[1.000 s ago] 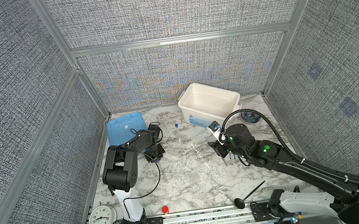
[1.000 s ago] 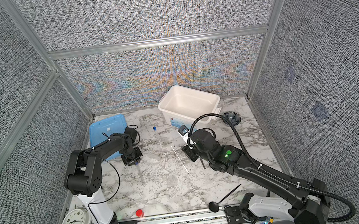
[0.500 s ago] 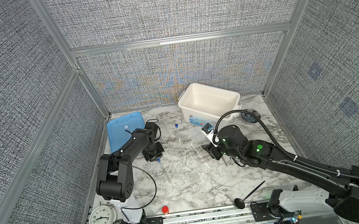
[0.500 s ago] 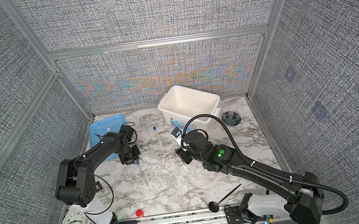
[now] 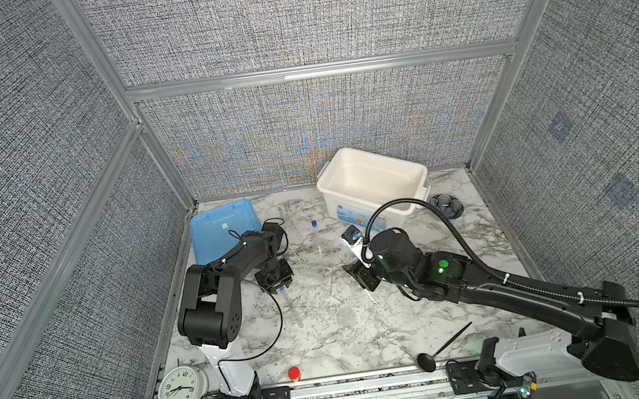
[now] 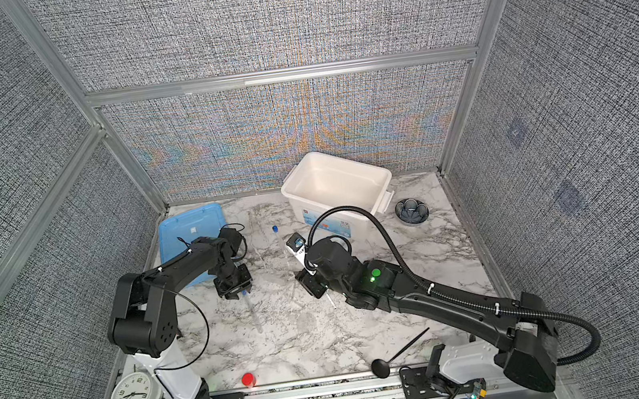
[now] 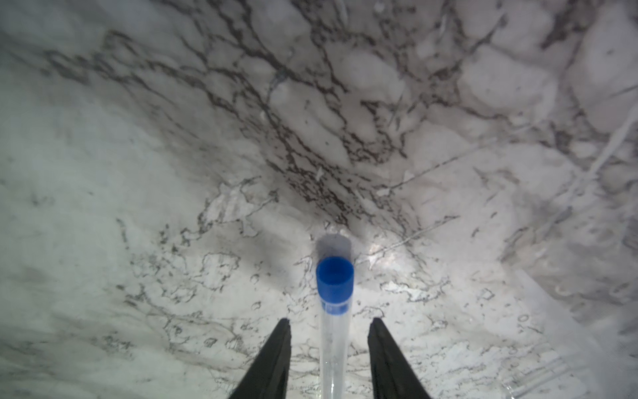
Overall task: Organize the chemistry lab equipment
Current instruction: 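Lift the tube with the left gripper toward the right gripper while the right arm approaches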
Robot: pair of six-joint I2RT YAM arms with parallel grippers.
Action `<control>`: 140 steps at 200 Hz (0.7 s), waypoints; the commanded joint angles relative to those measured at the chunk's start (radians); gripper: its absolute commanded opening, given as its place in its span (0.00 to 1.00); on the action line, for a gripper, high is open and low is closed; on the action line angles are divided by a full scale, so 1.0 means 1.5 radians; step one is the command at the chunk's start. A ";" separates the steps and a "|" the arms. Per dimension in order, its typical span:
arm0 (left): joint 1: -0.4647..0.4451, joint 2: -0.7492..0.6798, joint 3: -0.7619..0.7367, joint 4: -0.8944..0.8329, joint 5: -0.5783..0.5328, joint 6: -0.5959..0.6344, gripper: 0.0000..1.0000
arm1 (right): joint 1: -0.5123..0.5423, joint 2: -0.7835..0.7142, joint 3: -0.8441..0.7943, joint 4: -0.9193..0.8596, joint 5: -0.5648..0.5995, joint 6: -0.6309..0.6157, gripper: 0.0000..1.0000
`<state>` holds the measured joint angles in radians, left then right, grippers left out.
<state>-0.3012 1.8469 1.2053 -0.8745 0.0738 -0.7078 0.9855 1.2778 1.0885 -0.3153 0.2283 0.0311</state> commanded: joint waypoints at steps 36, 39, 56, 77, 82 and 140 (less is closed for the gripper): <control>0.001 0.053 0.023 0.011 -0.026 0.006 0.31 | 0.026 0.020 0.016 0.013 0.036 -0.014 0.59; 0.001 0.055 0.023 0.012 -0.026 0.006 0.30 | 0.029 0.021 0.019 0.012 0.037 -0.017 0.59; 0.000 0.055 0.019 0.021 -0.027 0.007 0.22 | 0.037 0.037 0.030 0.008 0.037 -0.023 0.59; 0.000 0.054 0.022 0.015 -0.033 0.009 0.19 | 0.043 0.052 0.041 0.007 0.025 -0.025 0.59; 0.000 0.053 0.022 0.013 -0.033 0.010 0.19 | 0.044 0.055 0.042 0.008 0.021 -0.024 0.59; 0.001 -0.004 0.022 -0.010 0.004 0.024 0.19 | 0.046 0.063 0.010 0.065 -0.036 0.047 0.59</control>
<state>-0.3008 1.8809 1.2331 -0.8658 0.0551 -0.6880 1.0523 1.3689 1.1244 -0.2790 0.2287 0.0322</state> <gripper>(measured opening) 0.191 0.594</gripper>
